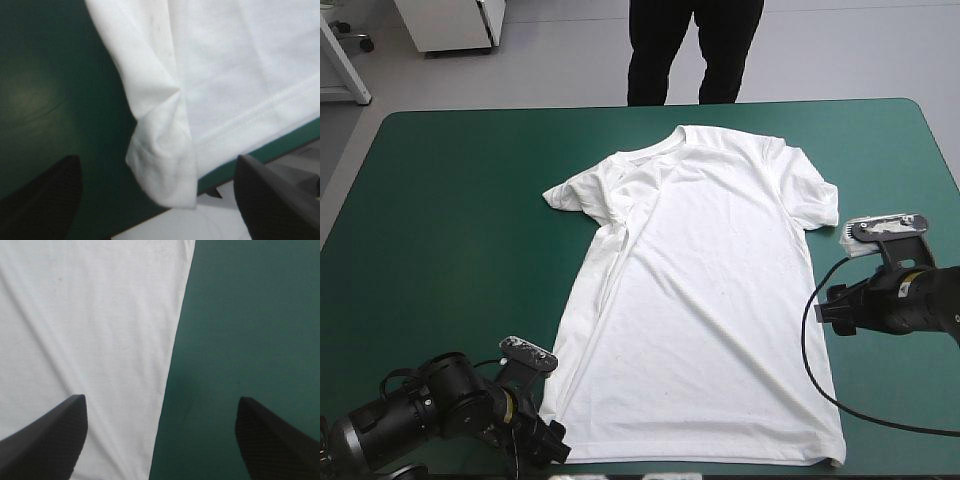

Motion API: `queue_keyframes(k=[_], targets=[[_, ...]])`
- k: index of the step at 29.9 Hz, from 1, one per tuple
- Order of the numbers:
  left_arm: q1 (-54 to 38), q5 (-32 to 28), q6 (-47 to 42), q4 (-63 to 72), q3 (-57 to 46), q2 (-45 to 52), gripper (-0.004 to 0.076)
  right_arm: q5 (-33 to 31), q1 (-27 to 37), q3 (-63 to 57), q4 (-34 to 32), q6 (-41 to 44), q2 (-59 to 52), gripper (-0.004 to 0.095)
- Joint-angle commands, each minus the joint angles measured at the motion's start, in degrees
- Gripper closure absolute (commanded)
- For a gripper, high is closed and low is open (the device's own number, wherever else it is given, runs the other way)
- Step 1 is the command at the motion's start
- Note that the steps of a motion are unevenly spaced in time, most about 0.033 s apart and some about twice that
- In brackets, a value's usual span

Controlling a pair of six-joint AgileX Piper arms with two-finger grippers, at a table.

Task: Fold the cloth

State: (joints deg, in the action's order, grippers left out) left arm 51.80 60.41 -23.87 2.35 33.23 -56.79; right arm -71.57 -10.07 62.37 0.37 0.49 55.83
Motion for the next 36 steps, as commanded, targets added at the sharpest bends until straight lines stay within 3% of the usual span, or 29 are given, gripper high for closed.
queue_keyframes(k=[1, 3, 13, 19, 26, 31, 36], targets=[[0.17, -5.04, -0.08, 0.52, -1.47, 0.28, 0.0162, 1.16, 0.13, -0.08, 0.20, -0.08, -0.49, 0.0169], [0.17, -6.48, -0.08, 0.36, -3.21, 0.28, 0.0229, 1.66, 0.13, -2.02, 0.20, 0.78, -0.49, 0.0179], [0.17, -11.09, -0.08, 0.73, -6.81, 0.28, 0.0730, 2.74, -1.34, -8.06, 6.88, 0.17, -0.49, 0.0197], [0.17, -12.69, -0.08, 0.87, -6.81, 0.28, 0.0733, 0.06, -6.08, -10.78, 6.98, 6.42, -0.49, 0.0197], [0.17, -12.34, -0.08, 0.96, -6.58, 0.28, 0.0733, 0.06, -16.79, -19.18, -3.56, 20.92, -2.12, 0.0258], [0.17, -11.64, -0.08, 0.83, -6.58, 0.28, 0.0733, 0.06, -22.28, -25.14, -2.86, 27.62, -7.16, 0.0258], [0.17, -11.64, 0.29, 0.74, -6.58, 0.28, 0.0733, 1.77, -22.87, -33.33, -2.84, 29.22, -10.58, 0.0259]])
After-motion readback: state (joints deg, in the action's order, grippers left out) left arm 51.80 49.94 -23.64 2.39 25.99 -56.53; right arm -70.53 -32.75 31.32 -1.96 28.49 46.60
